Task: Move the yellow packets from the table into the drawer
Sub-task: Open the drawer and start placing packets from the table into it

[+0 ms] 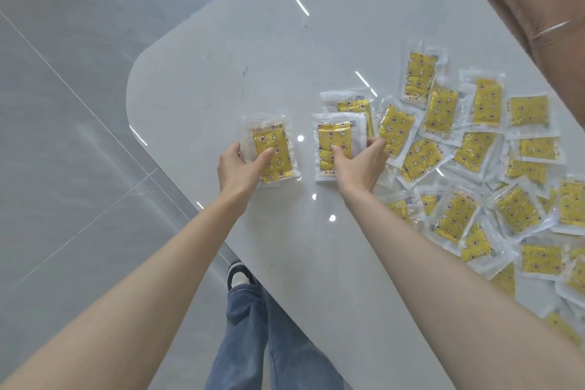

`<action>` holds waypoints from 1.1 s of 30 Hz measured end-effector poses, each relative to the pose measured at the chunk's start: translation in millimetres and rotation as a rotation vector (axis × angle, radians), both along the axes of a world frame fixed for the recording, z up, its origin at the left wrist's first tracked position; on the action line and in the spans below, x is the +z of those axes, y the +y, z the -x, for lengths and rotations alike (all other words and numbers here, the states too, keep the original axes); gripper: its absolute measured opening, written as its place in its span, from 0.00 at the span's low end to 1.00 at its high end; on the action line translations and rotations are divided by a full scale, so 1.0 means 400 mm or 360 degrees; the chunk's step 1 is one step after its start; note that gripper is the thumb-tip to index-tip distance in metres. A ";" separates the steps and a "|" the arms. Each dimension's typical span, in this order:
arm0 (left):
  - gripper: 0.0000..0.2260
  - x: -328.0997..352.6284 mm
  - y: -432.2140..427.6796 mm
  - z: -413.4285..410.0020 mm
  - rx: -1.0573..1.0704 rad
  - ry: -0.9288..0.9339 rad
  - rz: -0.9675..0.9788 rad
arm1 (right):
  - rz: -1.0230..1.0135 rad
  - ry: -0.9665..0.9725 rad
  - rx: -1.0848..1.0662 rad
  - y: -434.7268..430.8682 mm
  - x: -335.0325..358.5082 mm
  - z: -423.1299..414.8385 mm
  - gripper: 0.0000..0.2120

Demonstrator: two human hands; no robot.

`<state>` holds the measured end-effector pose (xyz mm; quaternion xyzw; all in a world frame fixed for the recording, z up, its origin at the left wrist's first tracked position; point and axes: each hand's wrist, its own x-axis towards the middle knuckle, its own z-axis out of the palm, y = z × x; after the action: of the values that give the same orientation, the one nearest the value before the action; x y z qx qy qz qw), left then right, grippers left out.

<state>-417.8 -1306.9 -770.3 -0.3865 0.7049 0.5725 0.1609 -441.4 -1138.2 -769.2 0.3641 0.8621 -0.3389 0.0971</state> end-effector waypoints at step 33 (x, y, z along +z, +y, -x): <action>0.07 0.491 -0.032 -0.181 -0.0258 0.0429 -0.0260 | 0.0456 0.0384 0.0254 -0.084 0.536 -0.255 0.15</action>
<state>-345.6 -1319.6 -574.0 -0.2338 0.7002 0.6596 0.1415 -339.4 -1171.7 -554.9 0.2337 0.8365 -0.4906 0.0705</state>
